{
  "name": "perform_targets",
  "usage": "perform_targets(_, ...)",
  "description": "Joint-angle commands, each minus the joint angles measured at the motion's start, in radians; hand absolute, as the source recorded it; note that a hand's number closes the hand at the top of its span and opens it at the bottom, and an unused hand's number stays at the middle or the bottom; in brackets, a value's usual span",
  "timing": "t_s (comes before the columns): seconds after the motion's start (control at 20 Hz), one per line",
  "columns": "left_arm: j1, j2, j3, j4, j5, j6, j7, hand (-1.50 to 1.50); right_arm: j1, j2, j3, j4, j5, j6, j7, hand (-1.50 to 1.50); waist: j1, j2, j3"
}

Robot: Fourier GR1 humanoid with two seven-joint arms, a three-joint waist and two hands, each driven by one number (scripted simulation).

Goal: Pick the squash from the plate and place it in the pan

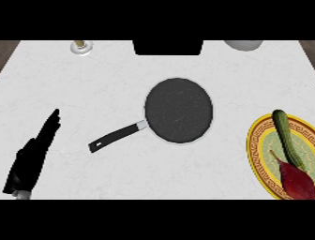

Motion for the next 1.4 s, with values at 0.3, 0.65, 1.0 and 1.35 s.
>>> perform_targets(0.3, -0.004, -0.056, 0.040, 0.007, -0.049, -0.017, 0.017, 0.00, -0.028, 0.120, 0.041, -0.043, 0.105, 0.083, 0.166, -1.50, -0.009, -0.002, 0.000)
perform_targets(0.65, 0.023, -0.057, 0.093, 0.039, -0.037, -0.099, -0.041, 0.00, -0.069, 0.161, 0.033, 0.032, 0.201, 0.144, 0.191, -1.50, -0.006, 0.000, 0.000)
perform_targets(1.0, 0.018, -0.127, 0.057, -0.028, -0.135, -0.064, 0.033, 0.00, -0.077, 0.210, 0.017, 0.138, 0.319, 0.157, 0.145, -1.50, -0.004, 0.000, 0.001)
perform_targets(1.35, 0.058, -0.143, 0.101, -0.086, -0.167, -0.101, 0.050, 0.00, -0.015, 0.242, -0.026, 0.092, 0.388, 0.193, 0.124, -1.50, -0.006, -0.001, 0.000)
